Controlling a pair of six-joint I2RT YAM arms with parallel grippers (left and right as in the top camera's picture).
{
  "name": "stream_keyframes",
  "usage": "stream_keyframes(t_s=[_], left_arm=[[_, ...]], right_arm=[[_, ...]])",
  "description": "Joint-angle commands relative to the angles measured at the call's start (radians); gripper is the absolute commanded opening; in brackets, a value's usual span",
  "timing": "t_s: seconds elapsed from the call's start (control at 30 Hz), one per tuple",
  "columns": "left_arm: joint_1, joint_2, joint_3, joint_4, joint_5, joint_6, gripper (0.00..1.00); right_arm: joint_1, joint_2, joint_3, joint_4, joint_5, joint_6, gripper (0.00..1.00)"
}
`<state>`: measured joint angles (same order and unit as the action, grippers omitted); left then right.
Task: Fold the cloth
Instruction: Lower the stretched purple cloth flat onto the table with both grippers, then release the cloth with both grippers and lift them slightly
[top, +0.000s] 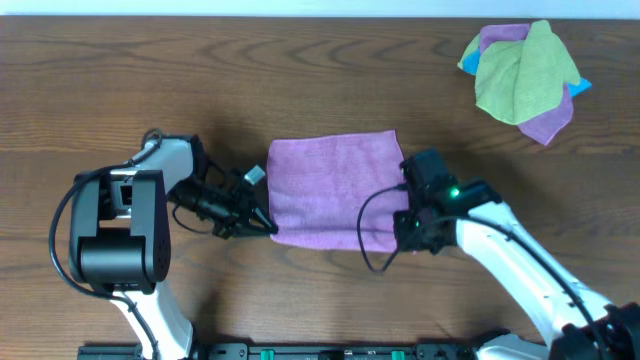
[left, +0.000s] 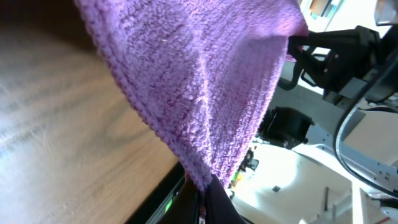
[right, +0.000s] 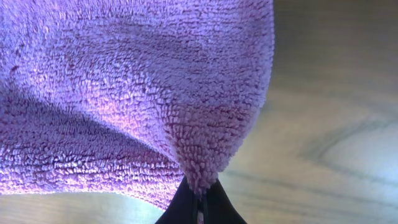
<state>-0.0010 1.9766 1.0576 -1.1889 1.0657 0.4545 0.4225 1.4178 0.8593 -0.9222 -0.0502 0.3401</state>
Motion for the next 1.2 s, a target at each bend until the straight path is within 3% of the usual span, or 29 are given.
stream_keyframes(t_s=[0.0,0.2,0.37,0.53,0.7,0.93,1.17], left_arm=[[0.006,-0.022,-0.044,0.011,-0.019,0.05,0.06],[0.006,-0.095,-0.088,0.059,0.066,0.034,0.06],[0.008,-0.178,-0.088,0.229,0.065,-0.188,0.06],[0.008,-0.232,-0.088,0.469,-0.009,-0.485,0.06],[0.0,-0.232,-0.088,0.66,-0.066,-0.659,0.06],[-0.04,-0.232,-0.088,0.893,-0.19,-0.839,0.06],[-0.061,-0.232,-0.088,0.993,-0.349,-0.909,0.06]], right_arm=[[0.047,-0.042,-0.041,0.002,0.025,0.066,0.01],[0.094,-0.066,-0.051,0.064,0.113,0.112,0.02],[0.094,-0.066,-0.051,0.166,0.187,0.116,0.01],[0.093,-0.063,-0.051,0.301,0.225,0.116,0.02],[0.093,-0.044,-0.051,0.425,0.293,0.114,0.01],[0.074,0.063,-0.051,0.576,0.312,0.07,0.01],[0.044,0.145,-0.05,0.699,0.316,0.026,0.02]])
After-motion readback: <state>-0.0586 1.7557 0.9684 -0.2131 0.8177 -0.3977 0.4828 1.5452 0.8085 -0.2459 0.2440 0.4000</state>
